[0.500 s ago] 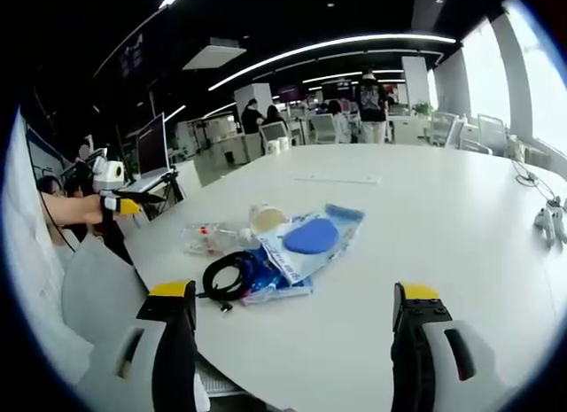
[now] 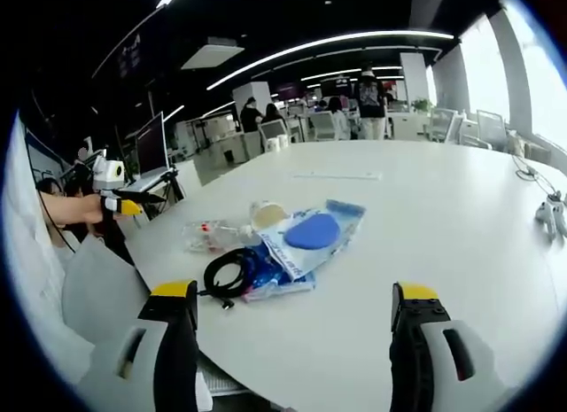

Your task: Arrange the tabletop items into an orderly group along one side of the table until the central work area is clear of visible clutter.

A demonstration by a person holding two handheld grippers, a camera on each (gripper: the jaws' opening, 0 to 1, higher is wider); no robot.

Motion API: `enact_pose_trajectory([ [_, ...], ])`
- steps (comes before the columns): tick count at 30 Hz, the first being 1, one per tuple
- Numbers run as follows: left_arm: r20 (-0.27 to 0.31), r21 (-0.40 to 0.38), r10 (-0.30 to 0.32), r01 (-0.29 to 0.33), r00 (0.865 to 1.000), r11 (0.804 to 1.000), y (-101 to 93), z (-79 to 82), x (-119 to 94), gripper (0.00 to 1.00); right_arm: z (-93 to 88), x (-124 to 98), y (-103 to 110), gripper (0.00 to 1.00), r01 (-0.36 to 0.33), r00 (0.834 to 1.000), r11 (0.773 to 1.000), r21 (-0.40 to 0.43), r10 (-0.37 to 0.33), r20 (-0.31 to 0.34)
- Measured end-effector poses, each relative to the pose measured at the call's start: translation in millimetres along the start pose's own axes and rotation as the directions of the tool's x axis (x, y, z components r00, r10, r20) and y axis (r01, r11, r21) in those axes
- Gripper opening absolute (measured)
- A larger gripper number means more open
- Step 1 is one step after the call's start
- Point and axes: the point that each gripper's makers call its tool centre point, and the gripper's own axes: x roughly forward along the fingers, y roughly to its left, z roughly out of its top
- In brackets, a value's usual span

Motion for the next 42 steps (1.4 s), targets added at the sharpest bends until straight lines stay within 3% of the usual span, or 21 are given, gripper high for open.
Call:
enact_pose_trajectory([
  [42, -0.059, 0.045, -0.01, 0.013, 0.998, 0.999, 1.6, -1.8, 12, 0.83, -9.8, 11, 8, 0.85, -0.022, 1.0, 1.0, 0.019, 0.022, -0.012],
])
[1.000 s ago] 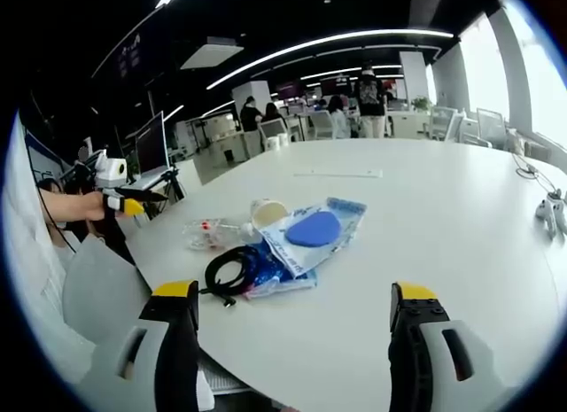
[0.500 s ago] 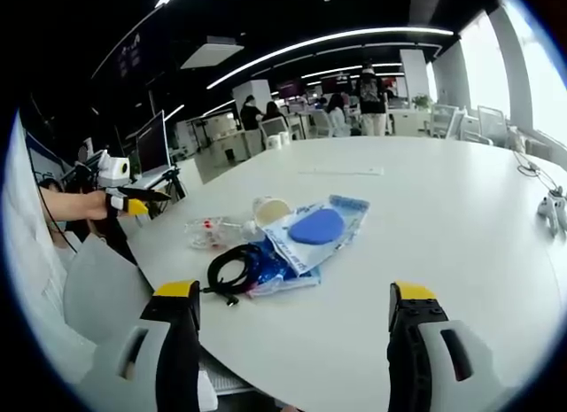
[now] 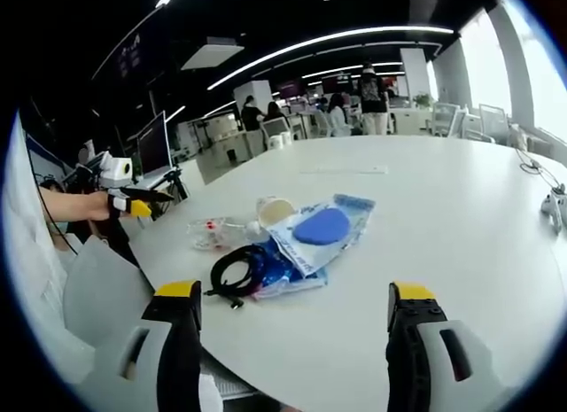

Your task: Arrange the tabletop items into an orderly group along one side of the table until the central work area is clear of visible clutter.

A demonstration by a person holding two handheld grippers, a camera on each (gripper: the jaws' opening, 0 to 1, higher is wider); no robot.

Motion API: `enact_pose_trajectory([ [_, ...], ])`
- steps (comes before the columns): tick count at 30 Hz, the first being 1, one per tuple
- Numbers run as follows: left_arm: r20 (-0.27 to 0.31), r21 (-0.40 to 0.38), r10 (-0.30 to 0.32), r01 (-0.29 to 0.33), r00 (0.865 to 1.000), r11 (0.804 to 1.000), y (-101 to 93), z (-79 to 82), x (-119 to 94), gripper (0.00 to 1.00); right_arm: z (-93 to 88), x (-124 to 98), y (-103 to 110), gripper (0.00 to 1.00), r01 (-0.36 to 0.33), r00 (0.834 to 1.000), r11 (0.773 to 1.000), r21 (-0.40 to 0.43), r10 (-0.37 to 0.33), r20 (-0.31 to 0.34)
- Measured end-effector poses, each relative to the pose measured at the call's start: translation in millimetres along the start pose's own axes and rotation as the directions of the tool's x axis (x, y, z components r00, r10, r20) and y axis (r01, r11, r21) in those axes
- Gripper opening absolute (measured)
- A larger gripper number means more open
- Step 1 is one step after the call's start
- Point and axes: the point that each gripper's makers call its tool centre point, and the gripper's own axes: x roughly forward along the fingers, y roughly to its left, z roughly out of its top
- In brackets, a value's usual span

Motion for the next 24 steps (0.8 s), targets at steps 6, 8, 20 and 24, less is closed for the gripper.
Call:
enact_pose_trajectory([
  [6, -0.01, -0.004, -0.004, 0.004, 1.0, 1.0, -0.5, -4.1, 1, 0.83, -2.5, 8, 8, 0.84, -0.018, 1.0, 1.0, 0.0, 0.018, -0.014],
  [8, -0.014, -0.004, -0.004, 0.004, 1.0, 1.0, -0.6, -5.5, 2, 0.83, -2.7, 11, 11, 0.84, -0.026, 1.0, 1.0, -0.004, 0.026, -0.017],
  [20, -0.016, 0.004, -0.008, 0.008, 1.0, 1.0, -2.7, -4.3, 4, 0.82, 2.7, 28, 34, 0.81, -0.074, 0.997, 0.997, 0.029, 0.074, -0.001],
  [24, -0.018, 0.004, -0.007, 0.007, 1.0, 1.0, -1.7, -6.1, 4, 0.81, 9.1, 33, 45, 0.8, -0.102, 0.995, 0.993, 0.053, 0.101, 0.02],
])
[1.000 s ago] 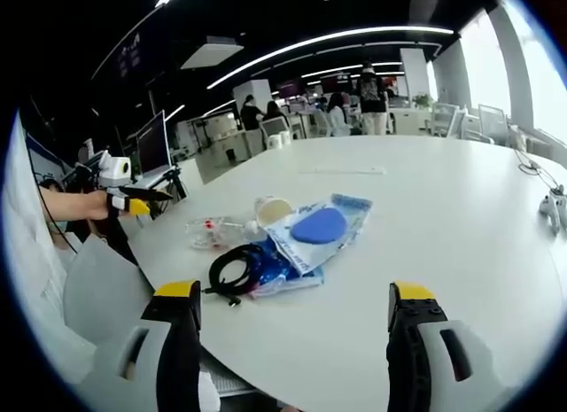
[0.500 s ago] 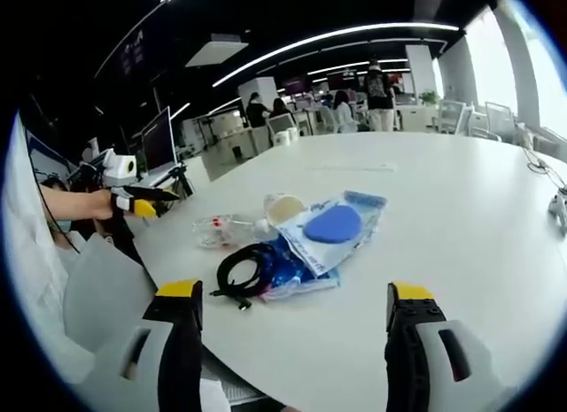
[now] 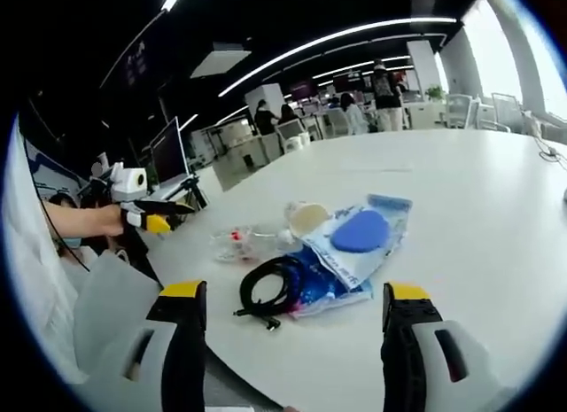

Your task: Arrange the tabletop items into an orderly group along one side of the table until the central work area is clear of visible clutter.

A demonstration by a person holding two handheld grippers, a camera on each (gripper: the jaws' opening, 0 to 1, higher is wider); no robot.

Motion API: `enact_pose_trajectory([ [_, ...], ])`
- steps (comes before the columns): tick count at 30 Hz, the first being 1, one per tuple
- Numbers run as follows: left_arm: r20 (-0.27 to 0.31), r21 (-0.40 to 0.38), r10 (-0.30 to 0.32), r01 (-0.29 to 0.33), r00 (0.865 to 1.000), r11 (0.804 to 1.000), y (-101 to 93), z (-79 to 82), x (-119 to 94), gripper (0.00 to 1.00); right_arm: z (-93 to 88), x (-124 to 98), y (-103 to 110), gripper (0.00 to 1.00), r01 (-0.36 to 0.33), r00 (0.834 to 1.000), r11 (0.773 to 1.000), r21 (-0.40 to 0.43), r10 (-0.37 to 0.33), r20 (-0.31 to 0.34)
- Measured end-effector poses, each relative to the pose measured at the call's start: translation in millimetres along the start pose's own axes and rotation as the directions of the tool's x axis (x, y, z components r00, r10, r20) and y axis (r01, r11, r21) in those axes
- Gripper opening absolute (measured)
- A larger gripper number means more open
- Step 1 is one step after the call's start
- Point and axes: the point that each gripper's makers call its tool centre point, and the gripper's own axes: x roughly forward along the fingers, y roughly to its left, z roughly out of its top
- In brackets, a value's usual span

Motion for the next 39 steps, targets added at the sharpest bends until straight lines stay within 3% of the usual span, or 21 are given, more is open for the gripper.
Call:
enact_pose_trajectory([
  [9, -0.01, -0.011, 0.003, -0.003, 1.0, 1.0, 1.8, -5.8, 0, 0.8, 4.6, 18, 21, 0.79, -0.062, 0.998, 0.998, -0.013, 0.062, -0.013],
  [20, -0.019, 0.0, 0.007, -0.007, 1.0, 1.0, 6.5, -7.8, -3, 0.79, 12.7, 29, 32, 0.78, -0.108, 0.994, 0.994, 0.009, 0.108, 0.01],
  [39, -0.021, 0.004, 0.008, -0.008, 1.0, 1.0, 6.6, -9.4, -3, 0.78, 17.9, 56, 58, 0.75, -0.187, 0.982, 0.982, 0.021, 0.187, -0.013],
])
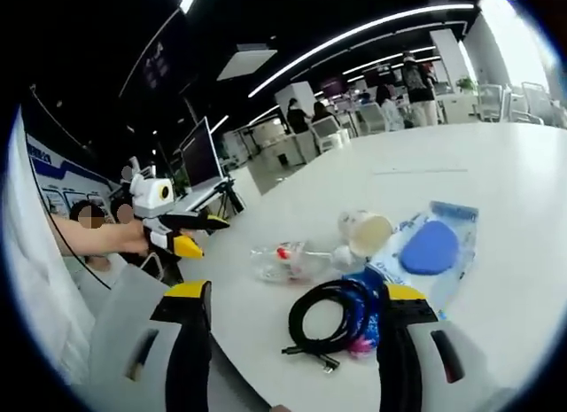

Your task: Arrange the tabletop items into an orderly group along one side of the table until the central work area is clear of visible clutter.

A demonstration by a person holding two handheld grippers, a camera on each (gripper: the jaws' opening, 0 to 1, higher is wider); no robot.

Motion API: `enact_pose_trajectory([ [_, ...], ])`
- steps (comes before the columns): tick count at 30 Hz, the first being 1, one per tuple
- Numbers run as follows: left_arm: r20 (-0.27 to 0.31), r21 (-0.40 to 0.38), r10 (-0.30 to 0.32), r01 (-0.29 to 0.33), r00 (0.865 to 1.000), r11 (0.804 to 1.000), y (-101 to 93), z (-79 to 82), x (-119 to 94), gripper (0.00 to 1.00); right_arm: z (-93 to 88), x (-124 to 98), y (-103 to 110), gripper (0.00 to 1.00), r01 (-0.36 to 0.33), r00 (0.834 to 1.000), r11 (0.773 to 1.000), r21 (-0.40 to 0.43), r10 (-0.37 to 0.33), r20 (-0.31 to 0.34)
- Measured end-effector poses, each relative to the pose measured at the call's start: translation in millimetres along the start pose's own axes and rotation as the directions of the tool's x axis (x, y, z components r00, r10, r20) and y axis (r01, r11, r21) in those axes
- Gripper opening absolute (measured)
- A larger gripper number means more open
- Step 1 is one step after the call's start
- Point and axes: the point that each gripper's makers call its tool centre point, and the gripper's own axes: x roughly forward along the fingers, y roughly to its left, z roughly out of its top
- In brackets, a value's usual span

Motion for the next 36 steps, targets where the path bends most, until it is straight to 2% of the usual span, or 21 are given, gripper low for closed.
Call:
enact_pose_trajectory([
  [5, -0.009, 0.015, -0.005, 0.005, 1.0, 1.0, -0.8, -0.6, 2, 0.78, 4.8, 7, 2, 0.74, -0.011, 1.0, 1.0, 0.024, 0.011, 0.012],
  [10, -0.045, 0.062, -0.018, 0.021, 0.999, 0.998, -6.0, -5.9, 7, 0.78, 8.9, 12, 2, 0.73, -0.015, 1.0, 0.999, 0.052, 0.014, 0.025],
  [14, -0.041, 0.068, -0.03, 0.032, 0.999, 0.997, -8.7, -3.9, 9, 0.78, 10.7, 17, 1, 0.72, -0.011, 1.0, 0.996, 0.09, 0.009, 0.03],
  [17, -0.036, 0.065, -0.03, 0.033, 0.999, 0.997, -8.8, -2.2, 10, 0.78, 6.0, 21, -6, 0.68, 0.023, 1.0, 0.984, 0.174, -0.024, 0.002],
  [19, -0.028, 0.058, -0.03, 0.032, 0.999, 0.998, -8.1, 0.1, 12, 0.78, 12.5, 23, -7, 0.68, 0.015, 0.999, 0.972, 0.233, -0.026, 0.047],
  [21, -0.026, 0.06, -0.031, 0.033, 0.999, 0.998, -8.7, 1.8, 13, 0.78, 14.8, 24, -9, 0.68, 0.015, 0.998, 0.962, 0.273, -0.033, 0.059],
  [33, -0.019, 0.088, -0.047, 0.048, 0.999, 0.995, -11.2, 10.1, 18, 0.77, 12.7, 37, -4, 0.66, 0.019, 0.998, 0.944, 0.329, -0.038, 0.05],
  [36, -0.021, 0.091, -0.051, 0.053, 0.998, 0.994, -10.6, 10.3, 21, 0.77, 13.5, 43, -1, 0.66, 0.007, 0.998, 0.928, 0.373, -0.031, 0.058],
])
